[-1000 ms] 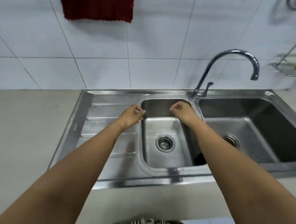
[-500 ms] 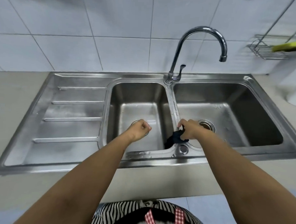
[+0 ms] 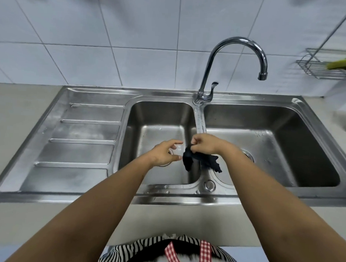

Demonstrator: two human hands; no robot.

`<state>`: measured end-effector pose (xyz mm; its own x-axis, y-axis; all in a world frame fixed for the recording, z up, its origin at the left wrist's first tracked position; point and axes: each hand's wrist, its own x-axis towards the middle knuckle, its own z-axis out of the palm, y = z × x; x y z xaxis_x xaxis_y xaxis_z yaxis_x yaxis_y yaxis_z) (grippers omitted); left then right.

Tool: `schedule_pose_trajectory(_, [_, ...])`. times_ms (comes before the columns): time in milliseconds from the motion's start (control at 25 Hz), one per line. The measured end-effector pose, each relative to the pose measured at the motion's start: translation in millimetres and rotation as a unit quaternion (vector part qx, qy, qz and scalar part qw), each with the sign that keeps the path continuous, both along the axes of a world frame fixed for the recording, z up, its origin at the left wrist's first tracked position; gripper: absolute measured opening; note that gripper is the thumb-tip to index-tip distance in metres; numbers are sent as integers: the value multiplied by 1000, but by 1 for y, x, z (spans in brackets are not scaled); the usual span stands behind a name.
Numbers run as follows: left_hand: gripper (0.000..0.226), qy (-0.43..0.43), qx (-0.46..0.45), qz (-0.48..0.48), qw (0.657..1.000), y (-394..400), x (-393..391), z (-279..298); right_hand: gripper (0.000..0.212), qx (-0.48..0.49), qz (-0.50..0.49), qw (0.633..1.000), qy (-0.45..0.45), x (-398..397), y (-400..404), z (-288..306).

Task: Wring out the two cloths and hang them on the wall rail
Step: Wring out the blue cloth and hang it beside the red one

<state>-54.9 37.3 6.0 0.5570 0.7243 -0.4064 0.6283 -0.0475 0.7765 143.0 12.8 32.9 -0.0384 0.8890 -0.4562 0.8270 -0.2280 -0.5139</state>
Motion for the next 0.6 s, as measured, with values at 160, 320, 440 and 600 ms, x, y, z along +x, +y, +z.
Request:
schedule_pose_trajectory(160, [37, -33, 82, 31, 996, 23, 6, 23, 9, 19, 16, 995, 92, -17, 37, 38])
schedule_pose_trajectory(320, [10, -82, 121, 121, 982, 43, -6, 42, 28, 40, -36, 979, 198, -27, 51, 50])
schedule_pose_trajectory(440, [19, -112, 103, 164, 975, 52, -12, 49, 39, 51, -24, 984, 166, -34, 53, 50])
schedule_pose_trajectory(600, [25, -198, 37, 194, 960, 52, -11, 53, 11, 116, -34, 973, 195, -41, 57, 51])
